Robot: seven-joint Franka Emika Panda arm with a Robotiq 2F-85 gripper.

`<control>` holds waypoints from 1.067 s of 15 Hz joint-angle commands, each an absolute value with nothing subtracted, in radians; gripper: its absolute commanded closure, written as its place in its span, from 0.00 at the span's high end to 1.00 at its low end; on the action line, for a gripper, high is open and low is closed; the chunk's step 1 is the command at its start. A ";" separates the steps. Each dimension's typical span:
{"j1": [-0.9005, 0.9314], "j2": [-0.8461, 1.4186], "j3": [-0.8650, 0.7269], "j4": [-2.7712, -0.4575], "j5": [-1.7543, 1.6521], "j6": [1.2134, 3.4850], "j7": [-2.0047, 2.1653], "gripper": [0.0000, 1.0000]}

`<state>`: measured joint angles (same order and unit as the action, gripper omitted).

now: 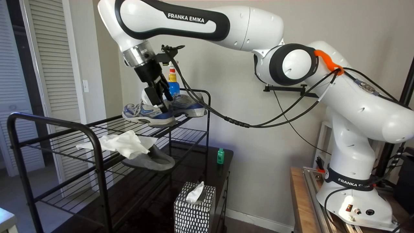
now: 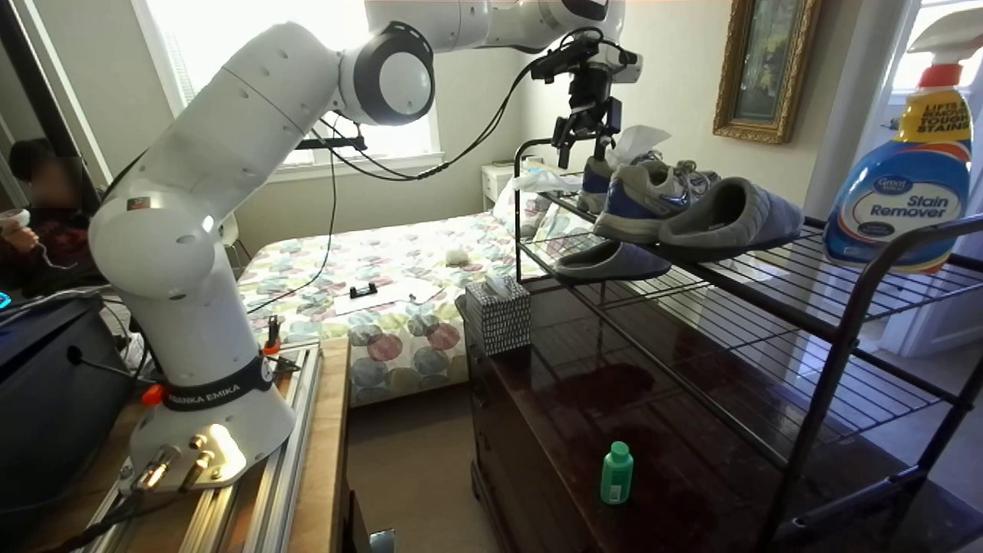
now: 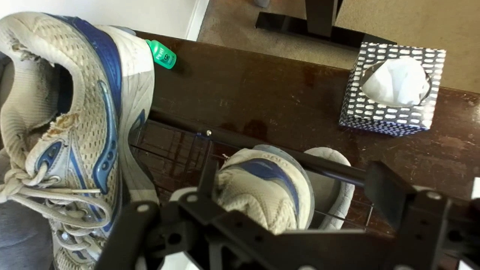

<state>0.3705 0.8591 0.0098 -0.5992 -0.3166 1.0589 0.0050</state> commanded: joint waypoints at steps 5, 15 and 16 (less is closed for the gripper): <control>0.441 0.893 -0.050 -0.580 -0.456 1.070 0.010 1.00; 0.439 0.924 -0.037 -0.565 -0.435 1.133 0.006 1.00; 0.441 0.921 -0.037 -0.563 -0.433 1.131 0.009 1.00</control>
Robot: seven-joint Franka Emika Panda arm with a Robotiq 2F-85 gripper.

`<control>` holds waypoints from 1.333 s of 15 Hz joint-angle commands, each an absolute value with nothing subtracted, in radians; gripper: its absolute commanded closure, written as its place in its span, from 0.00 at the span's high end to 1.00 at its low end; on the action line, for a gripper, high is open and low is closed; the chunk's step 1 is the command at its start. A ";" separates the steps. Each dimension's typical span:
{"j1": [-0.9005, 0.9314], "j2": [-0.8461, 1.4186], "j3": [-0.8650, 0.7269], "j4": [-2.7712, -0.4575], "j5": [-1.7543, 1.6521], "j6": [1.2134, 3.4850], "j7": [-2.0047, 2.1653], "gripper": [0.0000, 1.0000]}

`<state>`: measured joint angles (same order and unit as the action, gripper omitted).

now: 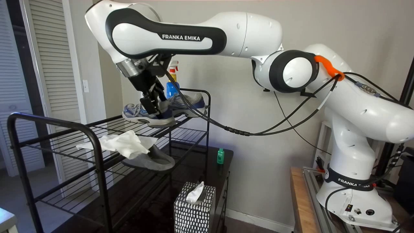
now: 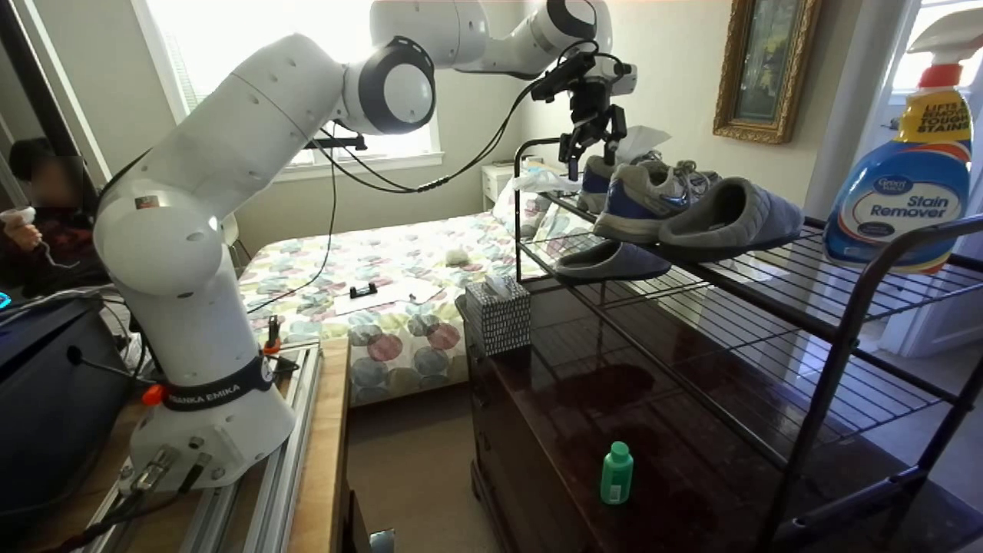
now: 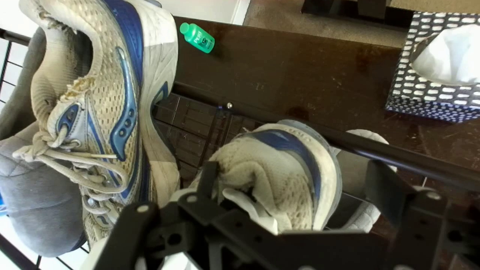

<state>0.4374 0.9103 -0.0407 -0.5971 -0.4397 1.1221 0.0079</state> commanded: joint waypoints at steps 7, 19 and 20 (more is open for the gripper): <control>0.415 0.920 0.008 -0.568 -0.359 1.077 -0.006 0.57; 0.361 0.869 0.015 -0.546 -0.365 1.037 -0.252 0.07; 0.363 0.855 0.011 -0.550 -0.377 1.031 -0.295 0.05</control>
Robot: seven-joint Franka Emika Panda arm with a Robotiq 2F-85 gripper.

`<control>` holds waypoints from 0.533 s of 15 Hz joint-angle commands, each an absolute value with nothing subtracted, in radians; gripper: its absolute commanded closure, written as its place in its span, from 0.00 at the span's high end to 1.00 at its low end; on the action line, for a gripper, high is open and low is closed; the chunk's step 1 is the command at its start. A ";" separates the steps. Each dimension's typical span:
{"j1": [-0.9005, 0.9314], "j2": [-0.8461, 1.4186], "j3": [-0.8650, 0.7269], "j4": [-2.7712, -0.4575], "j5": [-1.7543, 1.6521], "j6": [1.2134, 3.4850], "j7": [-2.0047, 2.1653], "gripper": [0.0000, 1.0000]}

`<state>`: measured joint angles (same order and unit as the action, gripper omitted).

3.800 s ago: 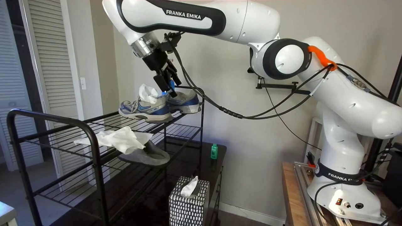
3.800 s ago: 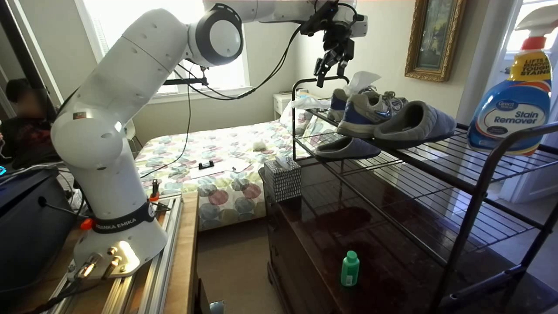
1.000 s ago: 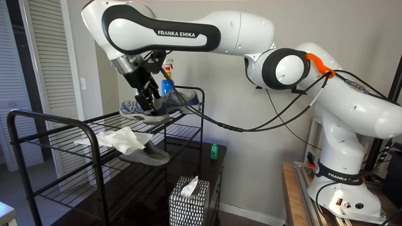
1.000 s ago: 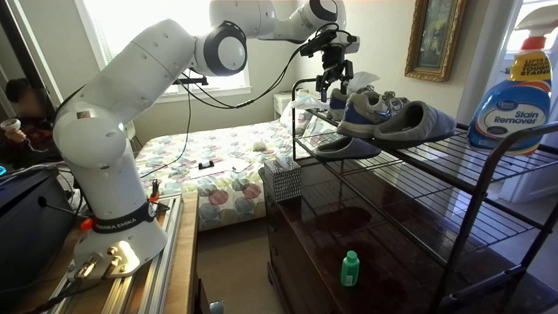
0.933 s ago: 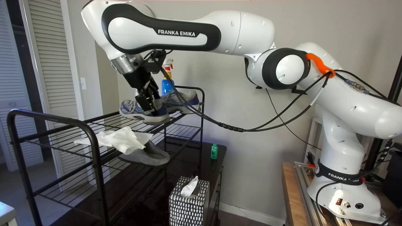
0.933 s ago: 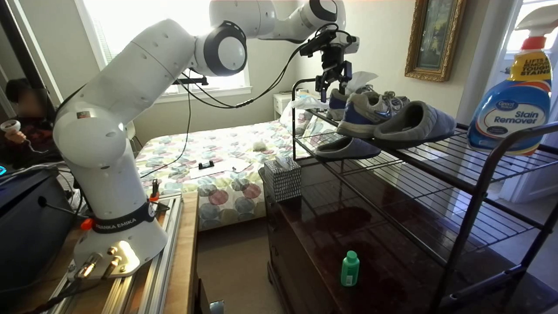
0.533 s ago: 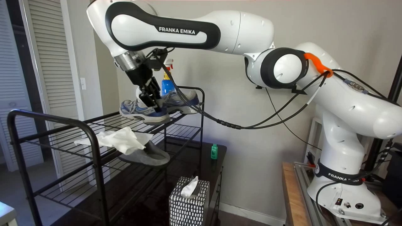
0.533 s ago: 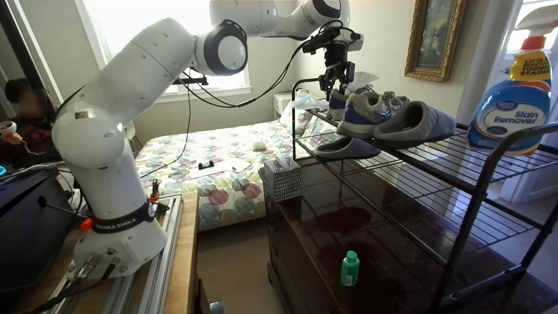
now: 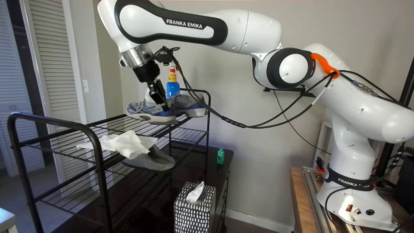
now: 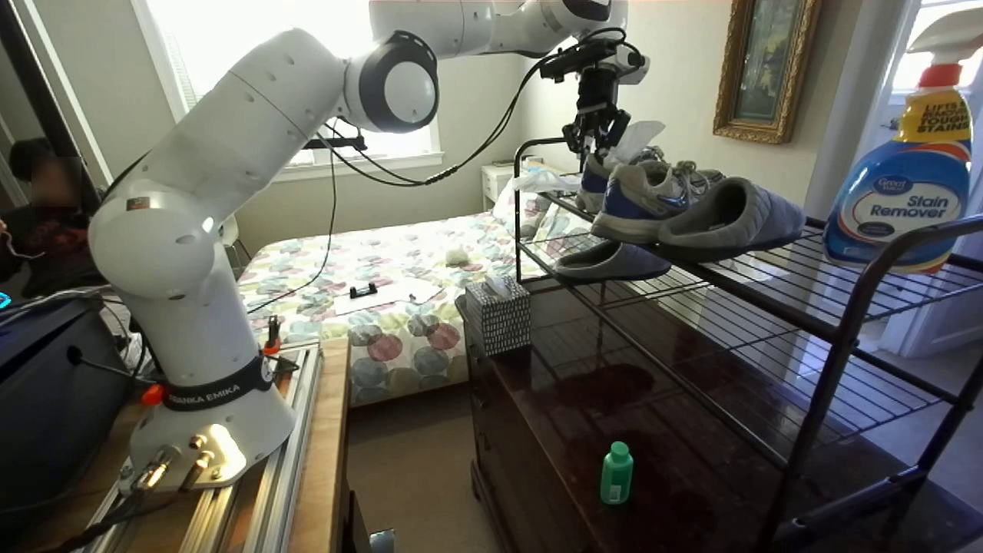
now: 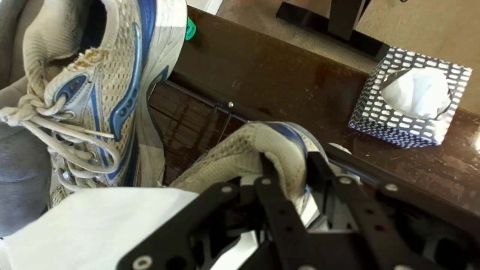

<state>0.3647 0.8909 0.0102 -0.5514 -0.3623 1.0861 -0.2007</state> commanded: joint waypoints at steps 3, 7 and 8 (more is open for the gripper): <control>0.378 0.817 0.001 -0.552 -0.403 1.014 -0.382 0.06; 0.404 0.756 -0.019 -0.546 -0.450 0.999 -0.414 0.06; 0.408 0.741 -0.022 -0.545 -0.460 0.997 -0.416 0.06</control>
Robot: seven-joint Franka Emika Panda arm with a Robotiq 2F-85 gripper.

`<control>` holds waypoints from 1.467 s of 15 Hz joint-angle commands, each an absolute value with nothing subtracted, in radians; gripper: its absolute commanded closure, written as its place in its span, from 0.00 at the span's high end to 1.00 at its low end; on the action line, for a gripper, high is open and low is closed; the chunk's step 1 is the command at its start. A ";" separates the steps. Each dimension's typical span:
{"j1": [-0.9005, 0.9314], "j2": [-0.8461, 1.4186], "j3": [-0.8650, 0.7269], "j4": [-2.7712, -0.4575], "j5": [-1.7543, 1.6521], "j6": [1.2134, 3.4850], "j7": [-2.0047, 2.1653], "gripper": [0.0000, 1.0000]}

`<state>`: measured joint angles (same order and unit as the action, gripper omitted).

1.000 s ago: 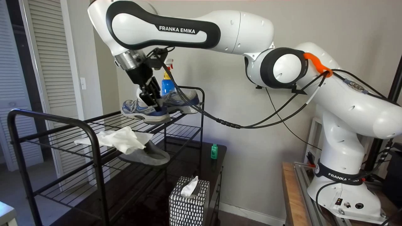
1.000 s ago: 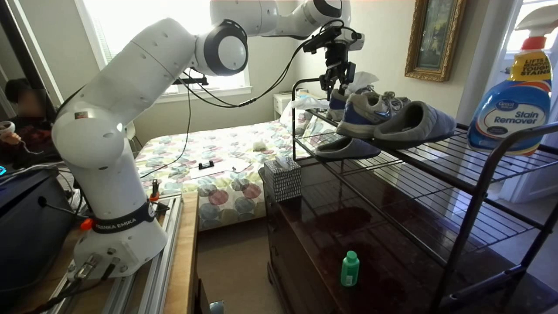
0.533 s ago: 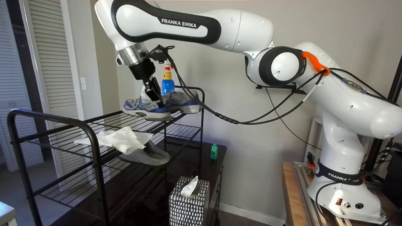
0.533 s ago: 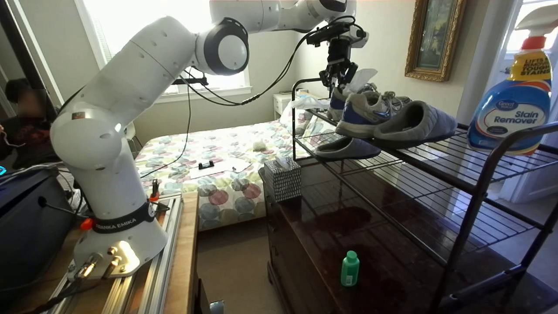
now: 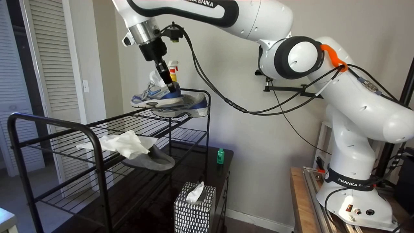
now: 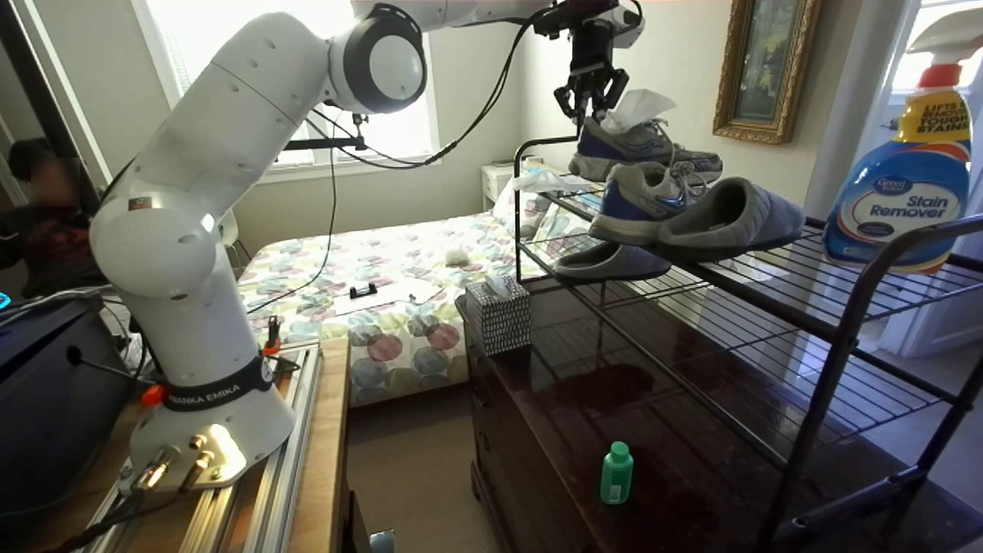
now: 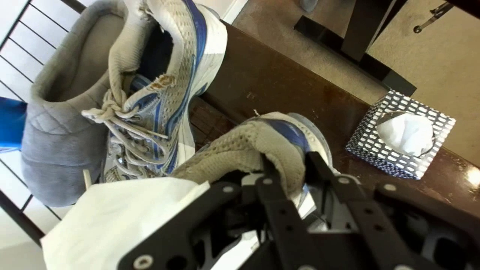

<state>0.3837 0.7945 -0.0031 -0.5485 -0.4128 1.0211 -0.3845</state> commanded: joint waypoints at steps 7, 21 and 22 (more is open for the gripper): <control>0.437 0.654 -0.014 -0.578 -0.448 0.949 -0.378 0.06; 0.366 0.562 -0.008 -0.579 -0.375 0.779 -0.303 0.06; 0.353 0.469 -0.028 -0.733 -0.326 0.827 -0.261 0.06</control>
<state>0.3860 0.6192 -0.0113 -0.5539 -0.4144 0.8252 -0.3478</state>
